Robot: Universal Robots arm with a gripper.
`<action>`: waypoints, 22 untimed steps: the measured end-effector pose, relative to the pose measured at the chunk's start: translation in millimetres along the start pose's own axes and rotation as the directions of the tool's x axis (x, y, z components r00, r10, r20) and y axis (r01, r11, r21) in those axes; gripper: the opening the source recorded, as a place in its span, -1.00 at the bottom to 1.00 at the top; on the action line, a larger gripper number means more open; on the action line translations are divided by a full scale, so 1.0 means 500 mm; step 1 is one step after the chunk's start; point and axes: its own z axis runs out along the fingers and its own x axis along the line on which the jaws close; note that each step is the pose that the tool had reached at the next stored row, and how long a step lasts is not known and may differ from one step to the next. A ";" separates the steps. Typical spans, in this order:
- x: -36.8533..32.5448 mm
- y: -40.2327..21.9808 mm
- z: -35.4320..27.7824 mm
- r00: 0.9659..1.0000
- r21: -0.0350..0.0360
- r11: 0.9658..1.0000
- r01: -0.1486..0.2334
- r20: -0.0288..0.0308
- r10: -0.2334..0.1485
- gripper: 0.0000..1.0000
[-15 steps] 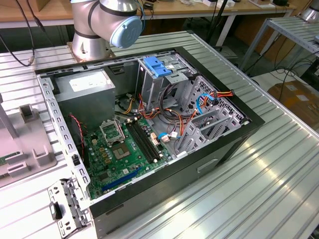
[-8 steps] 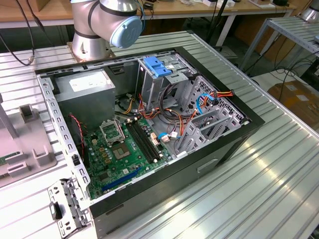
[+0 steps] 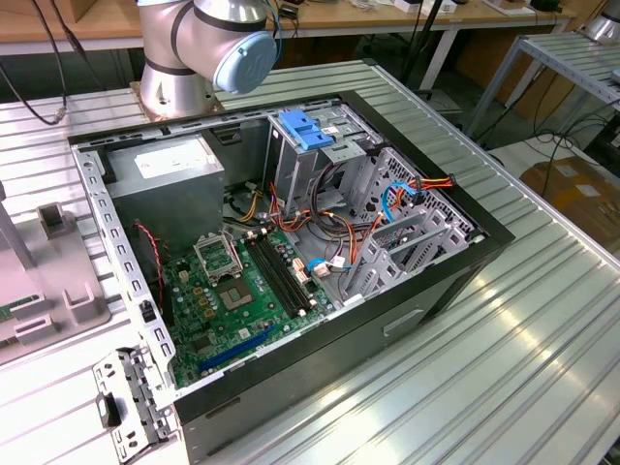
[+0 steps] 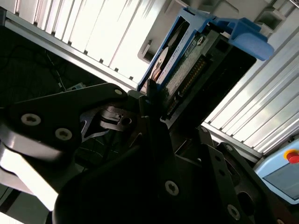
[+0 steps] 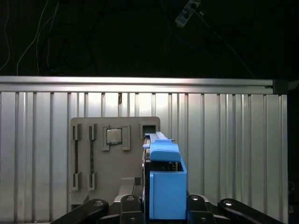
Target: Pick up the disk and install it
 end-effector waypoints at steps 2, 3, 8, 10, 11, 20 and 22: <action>0.000 0.000 -0.005 1.000 0.000 1.000 0.000 0.000 0.000 -0.28; 0.000 0.000 -0.008 1.000 0.000 1.000 0.000 0.000 0.000 -0.28; -0.001 0.001 -0.021 1.000 0.000 1.000 0.000 0.000 0.000 -0.28; -0.001 0.001 -0.025 1.000 0.000 1.000 0.000 0.000 0.000 -0.28; -0.001 0.001 -0.025 1.000 0.000 1.000 0.000 0.000 0.000 -0.28; 0.001 -0.001 -0.026 1.000 0.000 1.000 0.000 0.000 0.000 -0.28; 0.001 -0.003 -0.026 1.000 0.000 1.000 0.000 0.000 0.000 -0.28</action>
